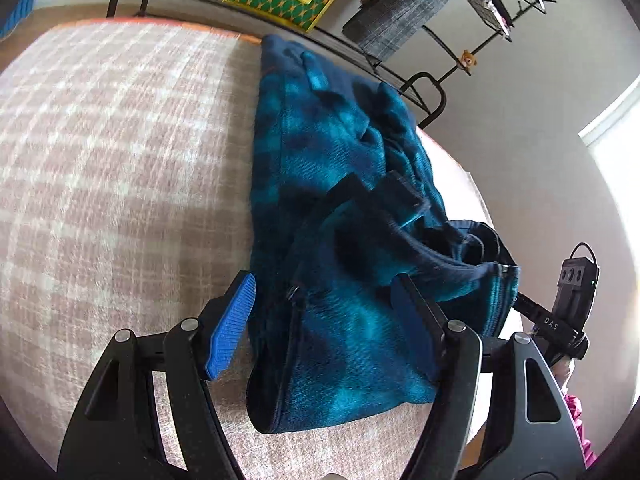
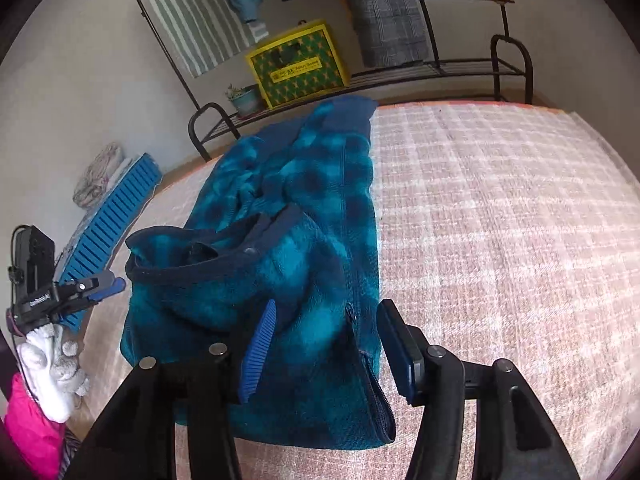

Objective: Fold large clothes
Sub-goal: 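Lay the folded hem flat and open both grippers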

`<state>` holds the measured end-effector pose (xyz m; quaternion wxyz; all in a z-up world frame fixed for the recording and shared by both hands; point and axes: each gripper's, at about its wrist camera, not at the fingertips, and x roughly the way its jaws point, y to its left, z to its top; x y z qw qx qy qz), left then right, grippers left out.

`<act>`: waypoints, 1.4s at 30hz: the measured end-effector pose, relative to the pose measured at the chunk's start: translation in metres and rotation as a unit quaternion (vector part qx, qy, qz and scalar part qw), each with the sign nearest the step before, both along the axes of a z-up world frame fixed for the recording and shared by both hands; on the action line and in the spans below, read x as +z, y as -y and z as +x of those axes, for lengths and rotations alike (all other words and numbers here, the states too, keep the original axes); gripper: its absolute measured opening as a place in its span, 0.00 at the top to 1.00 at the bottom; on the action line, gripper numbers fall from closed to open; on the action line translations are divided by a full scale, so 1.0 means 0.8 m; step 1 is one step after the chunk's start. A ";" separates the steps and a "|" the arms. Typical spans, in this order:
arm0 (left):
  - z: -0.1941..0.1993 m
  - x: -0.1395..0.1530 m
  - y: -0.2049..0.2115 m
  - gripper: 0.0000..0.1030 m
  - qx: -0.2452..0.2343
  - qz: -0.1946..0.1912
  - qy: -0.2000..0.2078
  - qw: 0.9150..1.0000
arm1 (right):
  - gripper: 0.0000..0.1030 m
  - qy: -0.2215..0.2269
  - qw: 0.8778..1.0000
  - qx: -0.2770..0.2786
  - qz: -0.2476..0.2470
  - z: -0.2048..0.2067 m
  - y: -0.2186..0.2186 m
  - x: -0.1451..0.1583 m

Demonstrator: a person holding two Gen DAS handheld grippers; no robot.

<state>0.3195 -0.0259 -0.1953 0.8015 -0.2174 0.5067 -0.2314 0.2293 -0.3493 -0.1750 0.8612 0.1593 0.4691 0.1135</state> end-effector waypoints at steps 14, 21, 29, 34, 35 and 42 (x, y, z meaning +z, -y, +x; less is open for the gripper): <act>-0.010 -0.015 -0.008 0.85 0.010 0.008 -0.011 1.000 | 0.88 -0.022 0.999 -0.008 0.045 -0.015 0.003 -0.006; -0.007 -0.020 -0.024 0.59 0.040 0.015 -0.012 0.999 | 0.73 -0.002 1.000 -0.003 -0.020 -0.016 -0.003 0.004; -0.035 0.047 0.020 0.59 -0.046 0.054 0.109 0.991 | 0.75 0.079 0.991 0.107 -0.031 -0.033 -0.049 0.061; 0.009 0.016 0.059 0.59 -0.054 0.104 0.093 0.989 | 0.77 0.057 0.989 0.113 -0.073 0.015 -0.065 0.036; 0.021 0.007 0.062 0.59 -0.048 0.114 0.088 0.988 | 0.79 0.052 0.991 0.104 -0.070 0.026 -0.061 0.030; 0.045 -0.031 0.057 0.61 -0.034 0.107 0.084 0.990 | 0.88 0.004 0.993 0.079 -0.090 0.068 -0.059 -0.031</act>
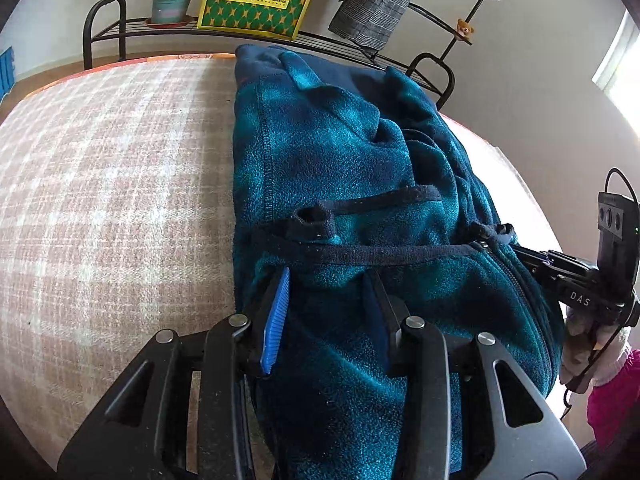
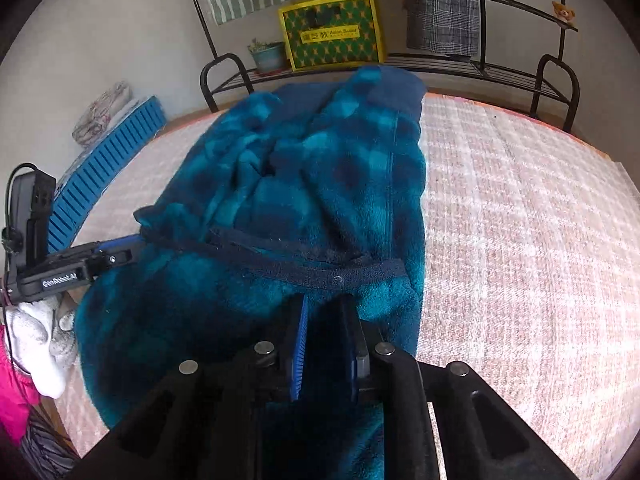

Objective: Fold large clothes
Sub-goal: 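Lay the folded hem flat and open both grippers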

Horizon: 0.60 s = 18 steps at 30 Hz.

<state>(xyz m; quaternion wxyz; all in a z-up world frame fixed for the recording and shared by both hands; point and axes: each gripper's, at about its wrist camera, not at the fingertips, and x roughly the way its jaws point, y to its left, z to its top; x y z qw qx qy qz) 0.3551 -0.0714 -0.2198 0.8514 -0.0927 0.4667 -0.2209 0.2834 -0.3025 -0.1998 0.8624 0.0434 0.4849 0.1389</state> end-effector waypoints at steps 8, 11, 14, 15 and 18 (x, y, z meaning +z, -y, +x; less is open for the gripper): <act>-0.034 0.047 -0.033 0.61 0.020 -0.013 0.008 1.000 | 0.74 0.027 0.999 -0.024 0.030 -0.036 0.015 0.054; -0.055 0.080 -0.054 0.61 0.031 -0.018 0.027 0.999 | 0.70 0.067 0.996 -0.045 0.026 -0.068 0.022 0.087; -0.077 0.120 -0.070 0.61 0.036 -0.020 0.050 0.998 | 0.69 0.100 0.992 -0.065 0.037 -0.100 0.029 0.123; -0.086 0.136 -0.077 0.61 0.038 -0.023 0.062 0.997 | 0.69 0.113 0.990 -0.069 0.036 -0.110 0.030 0.137; -0.107 0.184 -0.096 0.61 0.046 -0.036 0.089 0.994 | 0.68 0.151 0.985 -0.072 0.032 -0.142 0.031 0.182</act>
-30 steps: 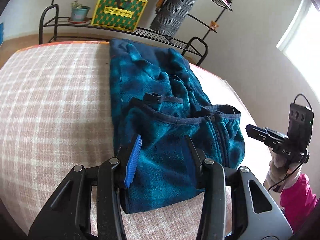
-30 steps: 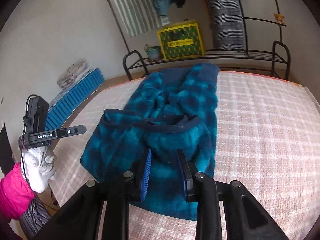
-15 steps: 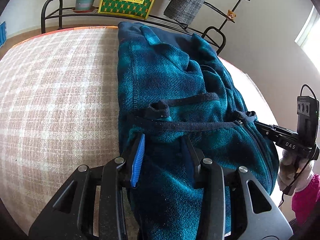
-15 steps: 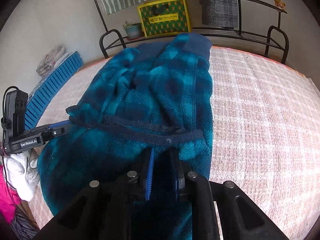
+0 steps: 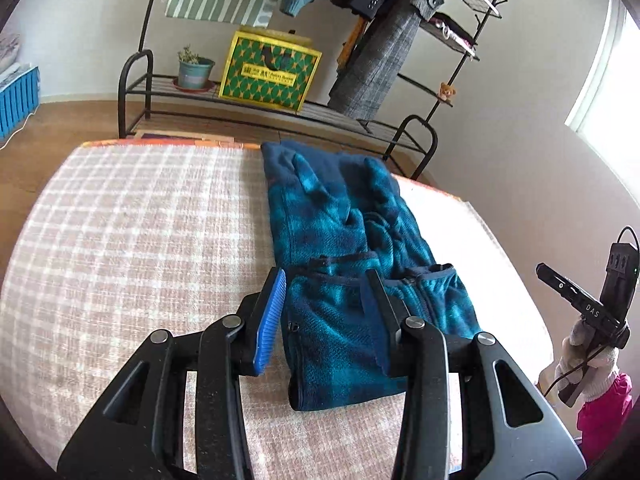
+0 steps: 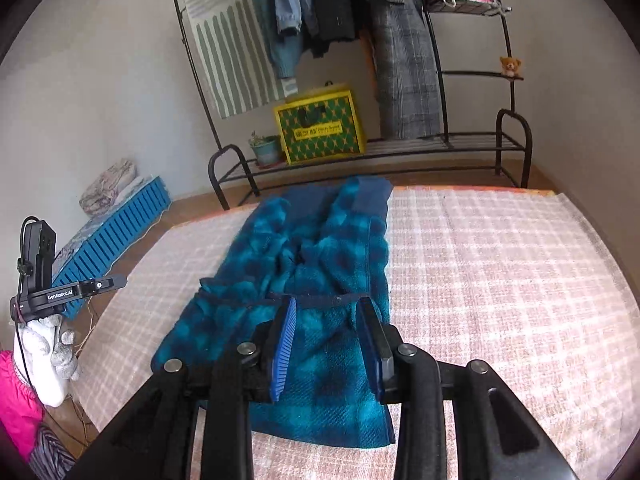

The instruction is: Fold large clothes

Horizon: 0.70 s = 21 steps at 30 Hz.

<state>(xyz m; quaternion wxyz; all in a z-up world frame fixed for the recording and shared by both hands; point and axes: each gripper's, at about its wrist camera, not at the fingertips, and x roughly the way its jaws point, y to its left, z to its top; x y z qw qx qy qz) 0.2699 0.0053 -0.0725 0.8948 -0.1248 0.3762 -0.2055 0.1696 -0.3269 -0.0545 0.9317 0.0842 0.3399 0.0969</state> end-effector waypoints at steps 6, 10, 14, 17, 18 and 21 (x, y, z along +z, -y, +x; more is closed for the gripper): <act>-0.037 0.090 -0.028 0.60 0.010 -0.022 0.036 0.999 | 0.67 0.040 0.999 -0.010 -0.006 -0.057 0.001 0.083; -0.058 0.144 -0.040 0.41 0.010 -0.039 0.057 0.998 | 0.57 0.064 0.998 -0.011 -0.013 -0.086 0.000 0.138; -0.059 0.173 -0.042 0.40 0.004 -0.029 0.066 0.997 | 0.54 0.066 0.997 -0.009 -0.024 -0.090 0.002 0.173; -0.037 0.175 -0.047 0.40 0.011 -0.034 0.054 0.998 | 0.53 0.061 0.998 -0.011 -0.021 -0.080 0.010 0.179; -0.027 0.171 -0.048 0.40 0.014 -0.037 0.050 0.998 | 0.51 0.057 0.998 -0.011 -0.018 -0.071 0.013 0.178; 0.014 0.150 -0.045 0.40 0.016 -0.031 0.030 0.999 | 0.48 0.040 0.999 0.003 -0.010 -0.033 0.021 0.167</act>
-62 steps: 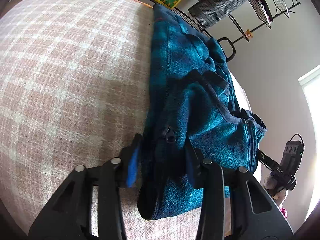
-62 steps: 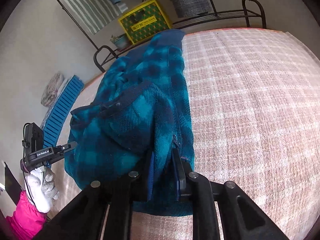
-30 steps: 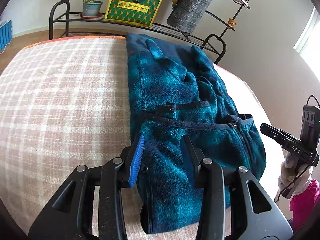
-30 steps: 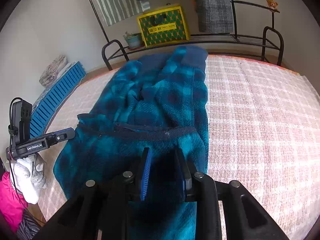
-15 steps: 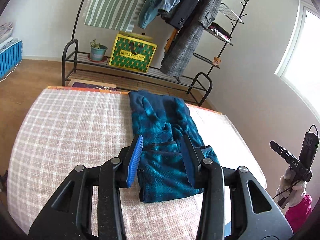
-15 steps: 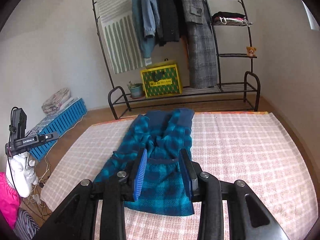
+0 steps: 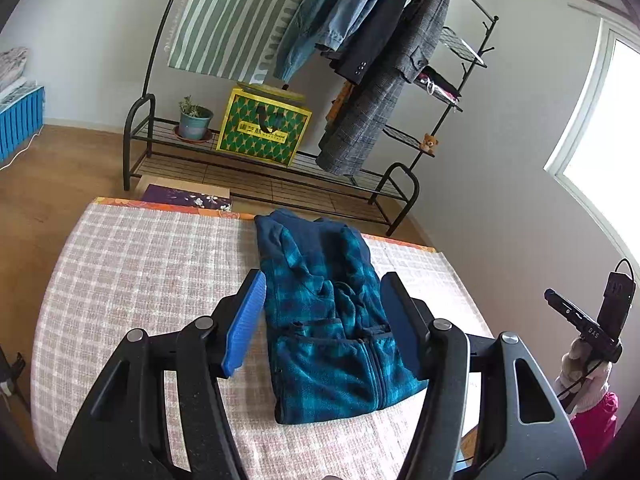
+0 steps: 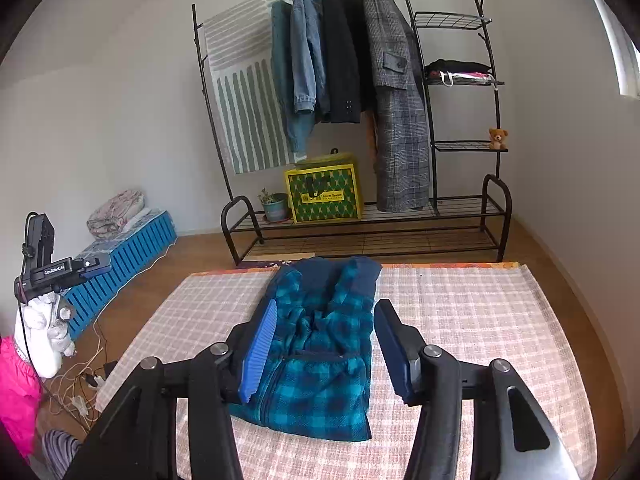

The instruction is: Fold large clothes

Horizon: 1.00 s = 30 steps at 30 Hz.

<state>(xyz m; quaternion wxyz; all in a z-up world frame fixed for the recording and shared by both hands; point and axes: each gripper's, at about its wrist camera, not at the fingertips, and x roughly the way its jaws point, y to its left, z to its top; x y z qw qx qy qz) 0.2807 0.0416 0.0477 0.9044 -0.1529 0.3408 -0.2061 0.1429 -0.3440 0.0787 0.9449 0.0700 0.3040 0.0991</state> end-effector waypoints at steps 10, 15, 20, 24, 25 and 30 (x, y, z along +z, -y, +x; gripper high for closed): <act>0.208 -0.134 0.030 0.40 -0.014 -0.017 -0.102 0.994 | 0.48 -0.091 0.996 -0.002 0.017 0.194 0.033 -0.103; 0.296 -0.208 0.050 0.40 -0.015 -0.010 -0.136 0.991 | 0.48 -0.138 0.989 -0.002 0.050 0.289 0.045 -0.187; 0.363 -0.268 0.064 0.40 -0.017 -0.009 -0.153 0.988 | 0.48 -0.175 0.981 0.008 0.078 0.371 0.040 -0.272; 0.404 -0.315 0.067 0.40 -0.016 -0.033 -0.181 0.983 | 0.48 -0.199 0.975 0.003 0.096 0.423 0.039 -0.327; 0.412 -0.322 0.069 0.40 -0.019 -0.037 -0.185 0.982 | 0.48 -0.202 0.974 0.001 0.103 0.434 0.040 -0.338; 0.452 -0.348 0.094 0.40 -0.033 -0.025 -0.196 0.980 | 0.46 -0.202 0.970 0.008 0.133 0.480 0.042 -0.369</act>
